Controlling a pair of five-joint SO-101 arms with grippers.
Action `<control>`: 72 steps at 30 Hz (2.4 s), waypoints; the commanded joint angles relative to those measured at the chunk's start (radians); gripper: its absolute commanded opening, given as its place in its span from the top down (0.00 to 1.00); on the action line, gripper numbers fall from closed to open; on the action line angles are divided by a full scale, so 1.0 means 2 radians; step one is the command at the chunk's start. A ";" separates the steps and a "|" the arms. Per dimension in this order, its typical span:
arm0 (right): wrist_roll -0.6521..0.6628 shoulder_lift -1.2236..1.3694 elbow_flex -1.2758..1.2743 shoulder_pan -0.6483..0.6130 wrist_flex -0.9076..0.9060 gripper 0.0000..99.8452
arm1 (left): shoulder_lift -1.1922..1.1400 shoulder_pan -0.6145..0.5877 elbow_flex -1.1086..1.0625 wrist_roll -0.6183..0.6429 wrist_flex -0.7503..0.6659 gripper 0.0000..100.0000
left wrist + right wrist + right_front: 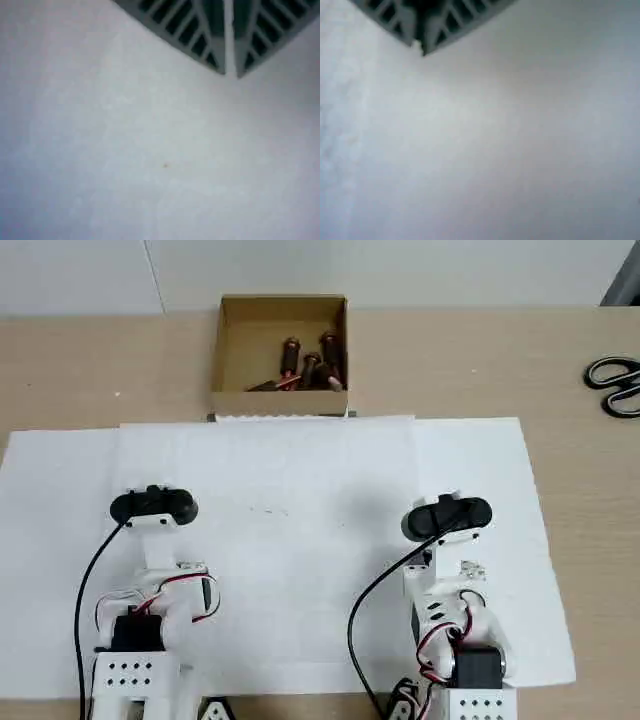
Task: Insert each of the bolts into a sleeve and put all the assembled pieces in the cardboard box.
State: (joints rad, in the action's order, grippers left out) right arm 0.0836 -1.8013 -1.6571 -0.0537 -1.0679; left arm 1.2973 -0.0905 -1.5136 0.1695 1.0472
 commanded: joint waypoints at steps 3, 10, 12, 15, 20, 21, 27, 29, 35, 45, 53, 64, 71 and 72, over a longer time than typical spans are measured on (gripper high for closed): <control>-0.008 -0.007 0.027 -0.001 -0.063 1.00 | -0.002 0.000 0.024 -0.002 0.003 0.99; -0.008 -0.007 0.028 0.000 -0.066 1.00 | -0.002 0.001 0.024 -0.002 0.003 0.99; -0.008 -0.007 0.028 0.000 -0.066 1.00 | -0.002 0.001 0.024 -0.002 0.003 0.99; -0.008 -0.007 0.028 0.000 -0.066 1.00 | -0.002 0.001 0.024 -0.002 0.003 0.99; -0.007 -0.007 0.028 0.000 -0.066 1.00 | -0.002 0.001 0.024 -0.002 0.003 0.99; -0.007 -0.007 0.028 0.000 -0.066 1.00 | -0.002 0.001 0.024 -0.002 0.003 0.99; -0.007 -0.007 0.028 0.000 -0.066 1.00 | -0.002 0.001 0.024 -0.002 0.003 0.99; -0.007 -0.007 0.028 0.000 -0.066 1.00 | -0.002 0.001 0.024 -0.002 0.003 0.99; -0.007 -0.007 0.028 0.000 -0.066 1.00 | -0.002 0.001 0.024 -0.002 0.003 0.99; -0.007 -0.007 0.028 0.000 -0.066 1.00 | -0.002 0.001 0.024 -0.002 0.003 0.99; -0.007 -0.007 0.028 0.000 -0.066 1.00 | -0.002 0.001 0.024 -0.002 0.003 0.99; -0.007 -0.007 0.028 0.000 -0.066 1.00 | -0.002 0.001 0.024 -0.002 0.003 0.99; -0.007 -0.007 0.028 0.000 -0.066 1.00 | -0.002 0.001 0.024 -0.002 0.003 0.99; -0.007 -0.007 0.028 0.000 -0.066 1.00 | -0.002 0.001 0.024 -0.002 0.003 0.99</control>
State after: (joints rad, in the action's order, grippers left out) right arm 0.0836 -1.8013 -1.6479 -0.0537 -1.1953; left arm 1.2973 -0.0905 -1.5136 0.1695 1.0472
